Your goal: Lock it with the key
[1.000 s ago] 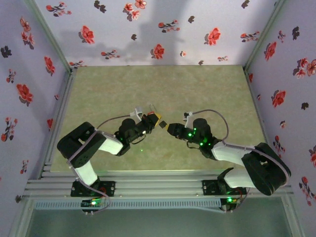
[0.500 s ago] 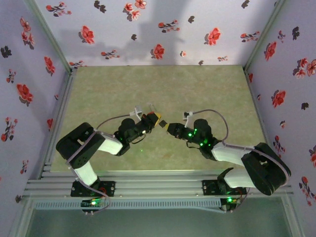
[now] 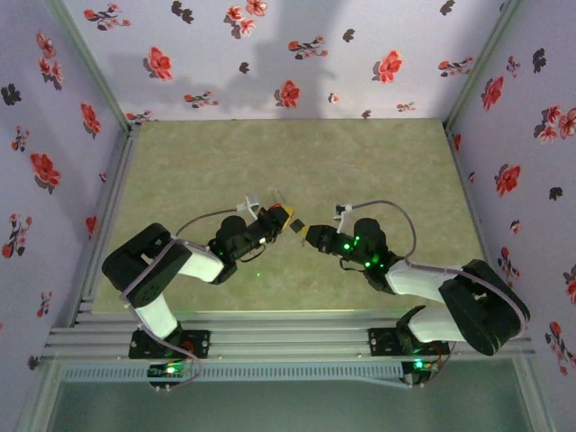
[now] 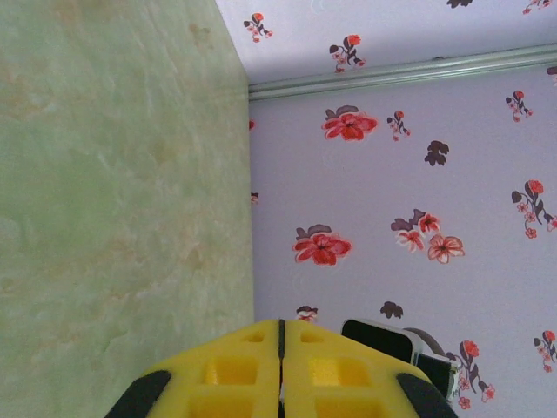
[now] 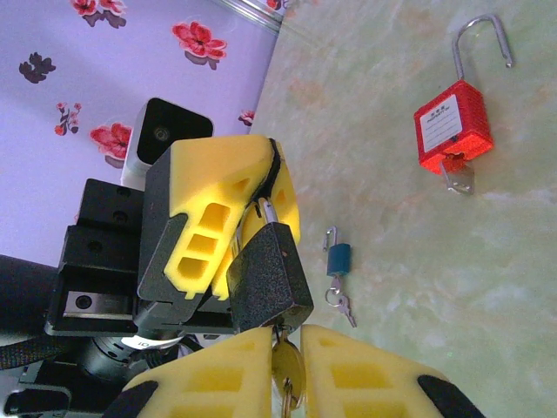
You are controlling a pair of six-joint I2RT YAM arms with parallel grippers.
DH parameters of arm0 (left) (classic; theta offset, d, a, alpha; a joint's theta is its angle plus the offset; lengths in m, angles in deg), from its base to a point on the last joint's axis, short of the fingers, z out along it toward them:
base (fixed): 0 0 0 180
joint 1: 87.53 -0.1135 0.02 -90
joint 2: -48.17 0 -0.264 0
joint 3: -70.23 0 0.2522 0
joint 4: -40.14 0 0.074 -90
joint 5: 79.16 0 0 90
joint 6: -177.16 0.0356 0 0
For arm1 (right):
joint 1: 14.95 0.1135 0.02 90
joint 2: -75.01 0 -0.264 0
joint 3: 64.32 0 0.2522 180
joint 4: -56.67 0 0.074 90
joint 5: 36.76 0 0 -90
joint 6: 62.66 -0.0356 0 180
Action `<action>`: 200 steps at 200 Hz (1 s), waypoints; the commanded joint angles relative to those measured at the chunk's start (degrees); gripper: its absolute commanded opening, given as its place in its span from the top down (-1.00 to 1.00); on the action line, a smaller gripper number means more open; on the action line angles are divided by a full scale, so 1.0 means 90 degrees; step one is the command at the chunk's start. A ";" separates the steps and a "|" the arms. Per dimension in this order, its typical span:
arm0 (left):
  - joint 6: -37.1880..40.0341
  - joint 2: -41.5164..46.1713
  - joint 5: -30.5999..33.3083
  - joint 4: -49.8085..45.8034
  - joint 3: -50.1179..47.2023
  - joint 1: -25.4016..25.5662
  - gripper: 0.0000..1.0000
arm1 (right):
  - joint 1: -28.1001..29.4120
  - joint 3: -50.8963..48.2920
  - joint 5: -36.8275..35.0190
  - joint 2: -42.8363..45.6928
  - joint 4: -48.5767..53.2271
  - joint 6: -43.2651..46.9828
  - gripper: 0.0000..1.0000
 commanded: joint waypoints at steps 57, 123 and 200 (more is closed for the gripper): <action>0.0139 0.0119 0.0126 0.0306 0.0106 0.0050 1.00 | 0.0044 -0.0062 0.0045 0.0215 -0.0096 -0.0102 1.00; 0.0121 0.0158 0.0389 0.0302 0.0067 0.0049 1.00 | 0.0042 -0.0195 -0.0118 0.0650 0.0462 -0.0045 1.00; 0.0057 0.0079 0.0582 0.0305 0.0135 0.0037 1.00 | 0.0047 -0.0514 -0.0162 0.1139 0.0736 -0.0081 1.00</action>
